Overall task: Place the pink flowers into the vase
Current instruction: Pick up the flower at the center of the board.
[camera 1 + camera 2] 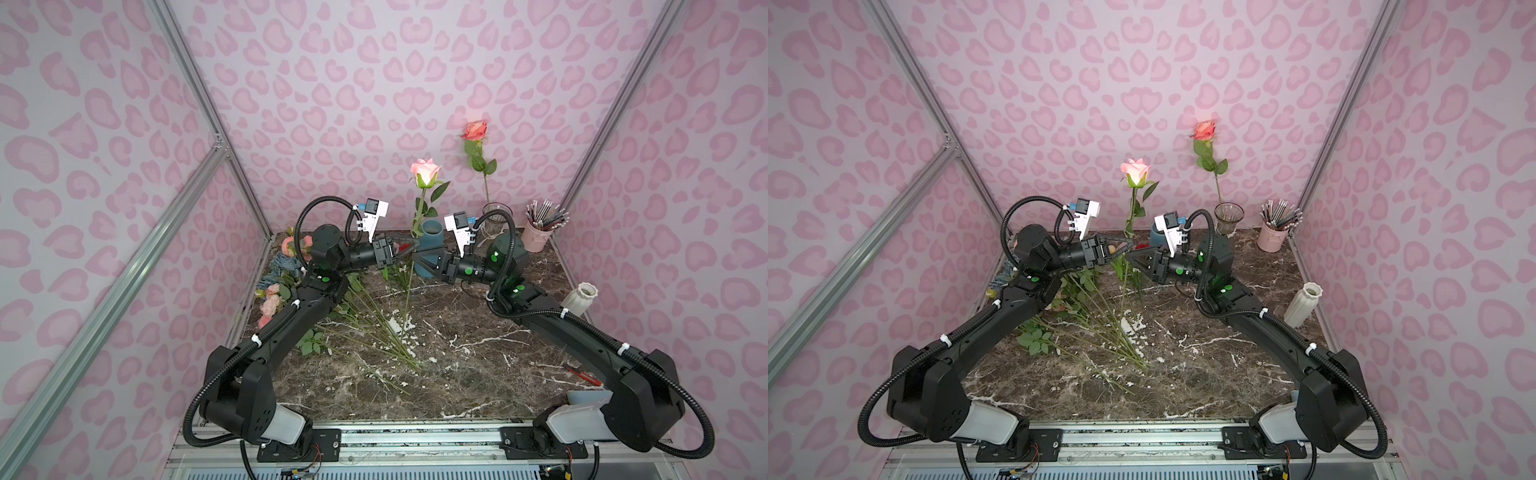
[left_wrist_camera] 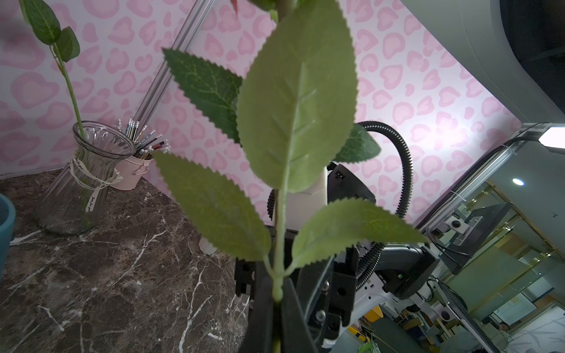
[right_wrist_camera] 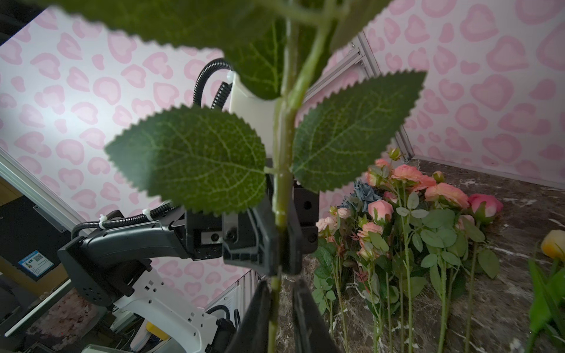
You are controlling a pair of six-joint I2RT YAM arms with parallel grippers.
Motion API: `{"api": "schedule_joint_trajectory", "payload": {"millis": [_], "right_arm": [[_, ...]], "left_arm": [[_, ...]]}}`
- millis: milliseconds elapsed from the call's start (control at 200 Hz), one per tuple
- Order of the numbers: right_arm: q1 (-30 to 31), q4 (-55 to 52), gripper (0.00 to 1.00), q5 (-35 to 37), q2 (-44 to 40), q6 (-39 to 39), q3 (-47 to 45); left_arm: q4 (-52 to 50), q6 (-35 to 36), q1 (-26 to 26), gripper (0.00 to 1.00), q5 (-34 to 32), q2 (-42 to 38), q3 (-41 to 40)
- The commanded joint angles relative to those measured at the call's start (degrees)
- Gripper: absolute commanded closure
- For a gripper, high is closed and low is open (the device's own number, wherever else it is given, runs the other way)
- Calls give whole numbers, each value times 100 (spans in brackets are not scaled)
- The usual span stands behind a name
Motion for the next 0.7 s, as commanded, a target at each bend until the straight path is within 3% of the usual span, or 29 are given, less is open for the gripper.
{"api": "schedule_joint_trajectory", "payload": {"millis": [0,165,220,335,430,695], "right_arm": [[14,264,89,-16,14,54,98],[15,199,99,91,-18,-1,55],[22,115,100,147,-24,-58,61],[19,-263,100,417,-63,-290,140],[13,-834,100,856,-115,-646,266],[-47,-2461,100,2892,-204,-1730,709]], "left_arm": [[74,54,-4,97,12,9,2],[-76,144,-7,97,-5,1,48],[-230,226,-9,91,-36,1,84],[-497,395,-6,48,-125,-19,129],[-929,590,-4,32,-294,-59,179],[-3182,1538,17,24,-1175,-32,982]]}}
